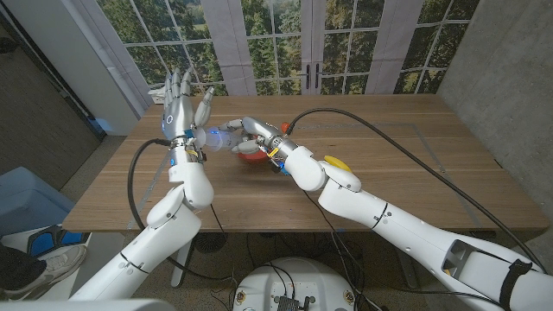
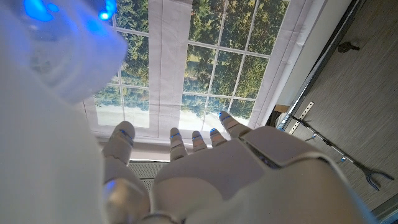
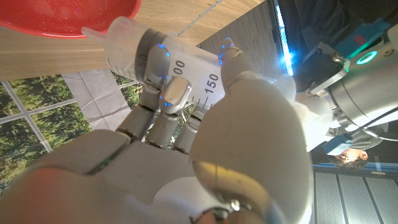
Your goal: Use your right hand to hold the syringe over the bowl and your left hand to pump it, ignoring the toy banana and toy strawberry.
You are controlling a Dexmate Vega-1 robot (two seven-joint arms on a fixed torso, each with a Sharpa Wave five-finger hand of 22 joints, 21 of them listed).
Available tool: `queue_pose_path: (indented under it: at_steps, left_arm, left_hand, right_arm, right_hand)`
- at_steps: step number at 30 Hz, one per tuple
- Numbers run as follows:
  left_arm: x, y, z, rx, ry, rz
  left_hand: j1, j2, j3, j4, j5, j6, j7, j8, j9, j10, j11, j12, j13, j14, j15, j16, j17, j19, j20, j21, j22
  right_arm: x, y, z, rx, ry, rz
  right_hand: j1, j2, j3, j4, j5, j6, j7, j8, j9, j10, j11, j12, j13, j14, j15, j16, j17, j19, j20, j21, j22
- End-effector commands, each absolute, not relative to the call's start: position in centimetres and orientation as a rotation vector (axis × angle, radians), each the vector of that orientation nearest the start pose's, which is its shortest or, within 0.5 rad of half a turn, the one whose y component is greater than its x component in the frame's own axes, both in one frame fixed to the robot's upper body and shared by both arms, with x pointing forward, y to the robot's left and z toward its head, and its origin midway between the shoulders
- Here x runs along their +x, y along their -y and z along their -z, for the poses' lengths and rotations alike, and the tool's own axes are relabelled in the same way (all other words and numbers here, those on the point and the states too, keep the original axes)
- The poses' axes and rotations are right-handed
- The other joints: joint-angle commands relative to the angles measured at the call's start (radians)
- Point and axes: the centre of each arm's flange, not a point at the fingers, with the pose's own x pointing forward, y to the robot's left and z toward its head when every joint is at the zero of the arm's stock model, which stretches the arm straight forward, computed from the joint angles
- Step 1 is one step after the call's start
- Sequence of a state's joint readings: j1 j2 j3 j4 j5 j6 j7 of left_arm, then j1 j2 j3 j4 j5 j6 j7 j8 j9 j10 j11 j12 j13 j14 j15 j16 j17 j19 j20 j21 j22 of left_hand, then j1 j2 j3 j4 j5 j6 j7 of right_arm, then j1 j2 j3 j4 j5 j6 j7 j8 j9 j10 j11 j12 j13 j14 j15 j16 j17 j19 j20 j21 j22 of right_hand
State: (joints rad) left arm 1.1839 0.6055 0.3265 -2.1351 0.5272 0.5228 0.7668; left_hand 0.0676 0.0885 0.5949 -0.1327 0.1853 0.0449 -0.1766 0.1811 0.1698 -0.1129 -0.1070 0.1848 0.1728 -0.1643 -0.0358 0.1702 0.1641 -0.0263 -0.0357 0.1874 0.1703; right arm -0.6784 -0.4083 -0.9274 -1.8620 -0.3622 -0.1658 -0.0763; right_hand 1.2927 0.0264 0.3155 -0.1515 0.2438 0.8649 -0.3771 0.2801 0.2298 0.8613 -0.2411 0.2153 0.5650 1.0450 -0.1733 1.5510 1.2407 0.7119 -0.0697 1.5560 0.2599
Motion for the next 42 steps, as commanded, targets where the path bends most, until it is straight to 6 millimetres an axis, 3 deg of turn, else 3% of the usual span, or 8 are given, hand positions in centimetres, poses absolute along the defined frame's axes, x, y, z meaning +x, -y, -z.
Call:
queue_pose_path:
  at_steps: [1,8,17,36,42]
  left_arm:
    - [47.9,-26.9,-2.0,0.869,0.801,-0.822]
    - [48.3,-26.9,-2.1,0.873,0.802,-0.821]
    - [48.5,-26.7,-2.2,0.866,0.819,-0.832]
    - [47.5,-26.6,-2.8,0.836,0.873,-0.823]
    - [46.6,-26.2,-3.0,0.842,0.909,-0.832]
  left_hand:
    - [-0.006,0.035,0.004,0.002,0.002,0.004,-0.003,-0.001,0.002,-0.005,-0.008,0.005,0.002,-0.022,-0.116,0.004,0.002,-0.008,-0.041,0.005,0.004]
    - [-0.006,0.04,0.005,0.005,0.003,0.004,-0.003,-0.001,0.002,-0.003,-0.008,0.006,0.002,-0.021,-0.115,0.005,0.003,-0.006,-0.041,0.006,0.004]
    - [-0.019,0.061,0.008,0.027,0.004,0.006,0.0,-0.001,0.002,0.004,-0.005,0.008,0.002,-0.015,-0.112,0.01,0.008,-0.001,-0.038,0.008,0.004]
    - [-0.027,0.044,0.004,0.027,0.003,0.007,-0.006,-0.001,0.002,0.01,-0.002,0.009,0.002,0.004,-0.097,0.013,0.007,0.002,-0.031,0.008,0.004]
    - [-0.03,0.037,0.003,0.028,0.003,0.006,-0.007,-0.002,0.002,0.015,0.0,0.009,0.001,0.031,-0.071,0.019,0.006,0.011,-0.009,0.011,0.004]
  right_arm:
    - [50.5,-4.8,-0.7,-0.957,0.95,-0.479]
    - [50.5,-4.7,-0.7,-0.961,0.953,-0.483]
    - [50.9,-4.5,-0.9,-0.961,0.942,-0.485]
    - [51.8,-4.3,-1.1,-0.953,0.938,-0.481]
    - [52.1,-4.2,-1.2,-0.945,0.945,-0.477]
  right_hand:
    - [0.0,0.012,-0.01,0.018,0.006,0.324,0.295,0.003,0.005,0.327,0.108,0.005,0.009,0.001,-0.042,0.004,0.003,-0.006,-0.101,-0.001,-0.001]
    - [0.0,0.012,-0.011,0.018,0.007,0.326,0.295,0.001,0.006,0.33,0.109,0.005,0.009,0.001,-0.042,0.004,0.003,-0.004,-0.101,-0.001,-0.006]
    - [0.0,0.012,-0.012,0.018,0.007,0.329,0.297,-0.001,0.007,0.332,0.11,0.004,0.009,0.002,-0.042,0.004,0.003,-0.006,-0.101,-0.002,-0.009]
    - [0.0,0.011,-0.015,0.019,0.009,0.328,0.295,-0.006,0.009,0.329,0.104,0.002,0.012,0.002,-0.042,0.004,0.003,-0.009,-0.101,-0.003,-0.015]
    - [0.002,0.012,-0.014,0.018,0.01,0.33,0.292,-0.007,0.009,0.332,0.107,0.0,0.009,0.003,-0.042,0.004,0.003,-0.006,-0.1,-0.003,-0.018]
